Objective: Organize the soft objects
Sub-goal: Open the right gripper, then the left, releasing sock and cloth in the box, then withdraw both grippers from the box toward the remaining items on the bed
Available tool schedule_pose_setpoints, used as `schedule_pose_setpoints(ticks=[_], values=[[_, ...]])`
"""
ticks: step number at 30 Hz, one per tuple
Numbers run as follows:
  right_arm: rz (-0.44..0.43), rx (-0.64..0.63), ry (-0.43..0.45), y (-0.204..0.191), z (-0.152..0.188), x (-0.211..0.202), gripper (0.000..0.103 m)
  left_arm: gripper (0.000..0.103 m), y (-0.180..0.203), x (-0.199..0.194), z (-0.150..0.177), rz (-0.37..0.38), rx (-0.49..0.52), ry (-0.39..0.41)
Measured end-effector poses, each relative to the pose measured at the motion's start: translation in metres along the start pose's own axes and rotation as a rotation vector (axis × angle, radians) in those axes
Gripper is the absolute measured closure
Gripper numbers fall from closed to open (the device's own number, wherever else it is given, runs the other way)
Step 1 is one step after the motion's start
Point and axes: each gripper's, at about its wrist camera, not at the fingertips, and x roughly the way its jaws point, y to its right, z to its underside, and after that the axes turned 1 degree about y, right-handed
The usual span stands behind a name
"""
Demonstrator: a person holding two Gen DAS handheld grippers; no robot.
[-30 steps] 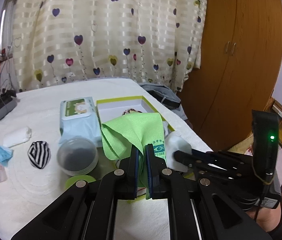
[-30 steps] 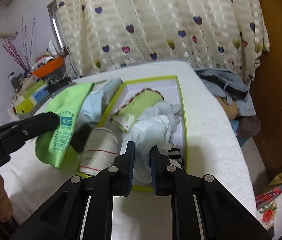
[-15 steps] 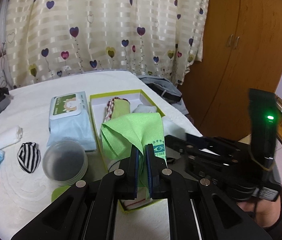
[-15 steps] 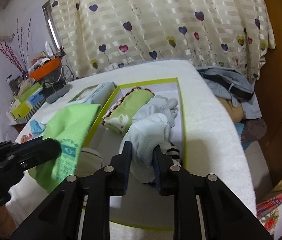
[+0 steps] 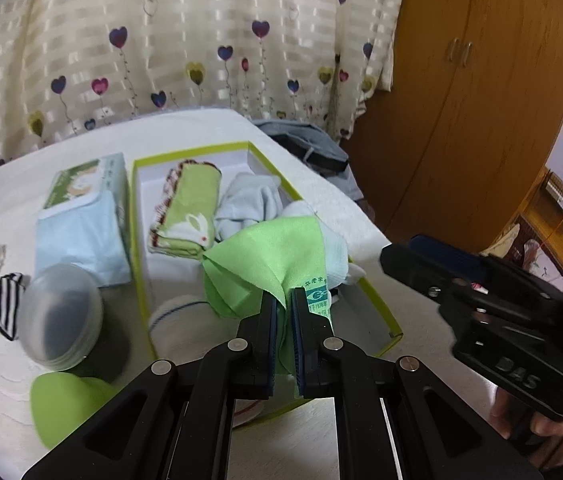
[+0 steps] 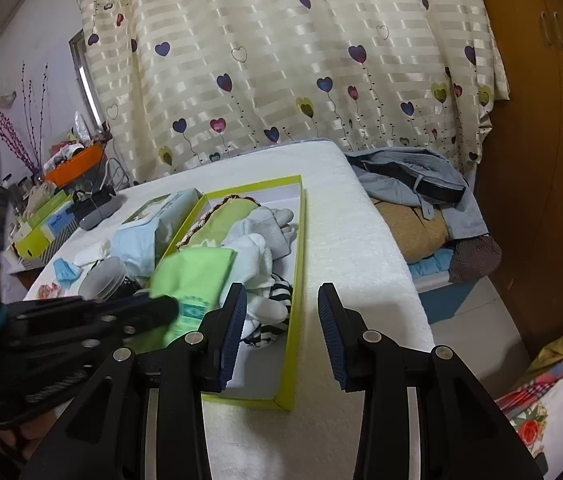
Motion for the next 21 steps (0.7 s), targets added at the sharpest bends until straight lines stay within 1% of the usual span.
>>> schedule_pose_setpoints(ticks=[4,6,8,9,10,12,17,21], values=[[-0.005,-0.001,0.008,0.000,-0.001,-0.003,0.065,0.096,0.002,0.010,-0.001,0.000,0.004,-0.017],[-0.001,0.000,0.010,0.001,0.000,-0.004,0.065,0.095,0.002,0.008,0.000,0.005,0.001,-0.013],[0.003,-0.001,0.013,0.001,0.000,-0.006,0.065,0.091,0.003,0.010,-0.002,0.004,0.002,-0.002],[0.005,-0.001,0.013,0.000,0.000,-0.006,0.065,0.087,0.003,0.008,-0.002,0.000,0.002,0.006],[0.006,-0.002,0.014,0.000,0.001,-0.008,0.065,0.079,0.002,0.006,-0.002,-0.001,0.000,0.013],[0.008,-0.007,0.018,-0.002,0.000,-0.009,0.064,0.074,0.000,0.002,-0.003,0.008,-0.008,0.026],[0.018,-0.026,0.031,-0.010,0.000,-0.018,0.064,0.073,-0.003,-0.009,-0.004,0.009,-0.017,0.056],[0.023,-0.041,0.042,-0.018,-0.001,-0.025,0.064,0.073,-0.004,-0.029,0.000,0.007,-0.015,0.089]])
